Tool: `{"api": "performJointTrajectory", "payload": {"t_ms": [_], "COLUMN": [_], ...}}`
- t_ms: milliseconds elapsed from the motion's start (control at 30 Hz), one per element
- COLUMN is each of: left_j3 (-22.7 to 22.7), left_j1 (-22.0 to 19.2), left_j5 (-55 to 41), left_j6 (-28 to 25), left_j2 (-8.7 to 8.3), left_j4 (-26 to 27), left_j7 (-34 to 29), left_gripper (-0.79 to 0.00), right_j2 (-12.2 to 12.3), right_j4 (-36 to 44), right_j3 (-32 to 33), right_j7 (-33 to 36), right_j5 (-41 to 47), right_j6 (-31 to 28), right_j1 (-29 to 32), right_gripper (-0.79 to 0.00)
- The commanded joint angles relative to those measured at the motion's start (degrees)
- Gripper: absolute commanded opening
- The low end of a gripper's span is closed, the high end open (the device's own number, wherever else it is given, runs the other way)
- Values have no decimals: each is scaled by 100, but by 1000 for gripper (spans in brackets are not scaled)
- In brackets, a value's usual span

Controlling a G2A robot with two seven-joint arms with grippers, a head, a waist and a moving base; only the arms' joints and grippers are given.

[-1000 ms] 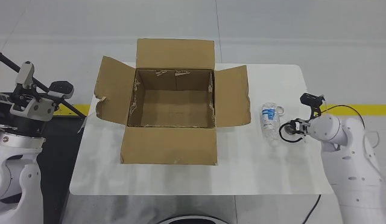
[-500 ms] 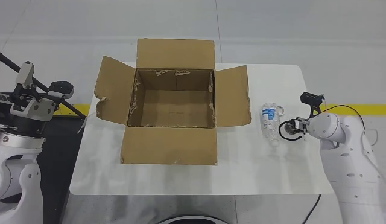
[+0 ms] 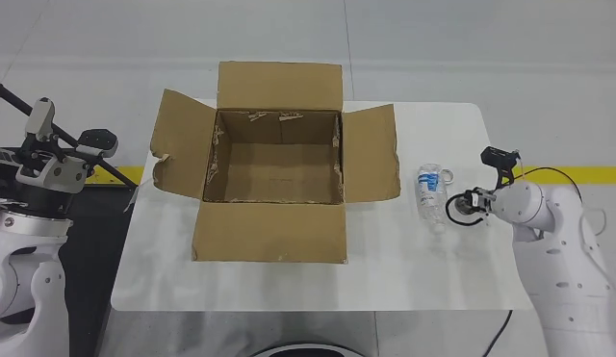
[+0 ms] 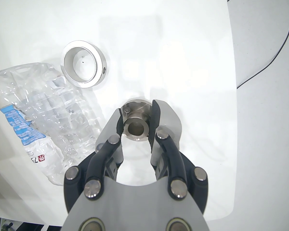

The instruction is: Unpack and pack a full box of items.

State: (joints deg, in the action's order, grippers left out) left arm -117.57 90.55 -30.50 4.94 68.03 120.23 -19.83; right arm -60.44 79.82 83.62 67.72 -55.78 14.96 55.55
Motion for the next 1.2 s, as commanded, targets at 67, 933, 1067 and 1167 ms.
{"api": "performJointTrajectory", "payload": {"t_ms": [67,933,1067,1167], "left_j3": [0,0,0,0], "left_j1": [0,0,0,0], "left_j5": [0,0,0,0], "left_j6": [0,0,0,0], "left_j2": [0,0,0,0], "left_j4": [0,0,0,0], "left_j7": [0,0,0,0], "left_gripper": [0,0,0,0], "right_j2": [4,0,9,18], "right_j4": [55,154,365,775], "right_j3": [8,-96,-19,78], "right_j7": [8,64,-86,-254], "right_j5": [16,-4,-25,17], "right_j6": [9,90,107,85], "right_j1": [43,88,109,177], "right_gripper": [-486,-785,-785,-785]}}
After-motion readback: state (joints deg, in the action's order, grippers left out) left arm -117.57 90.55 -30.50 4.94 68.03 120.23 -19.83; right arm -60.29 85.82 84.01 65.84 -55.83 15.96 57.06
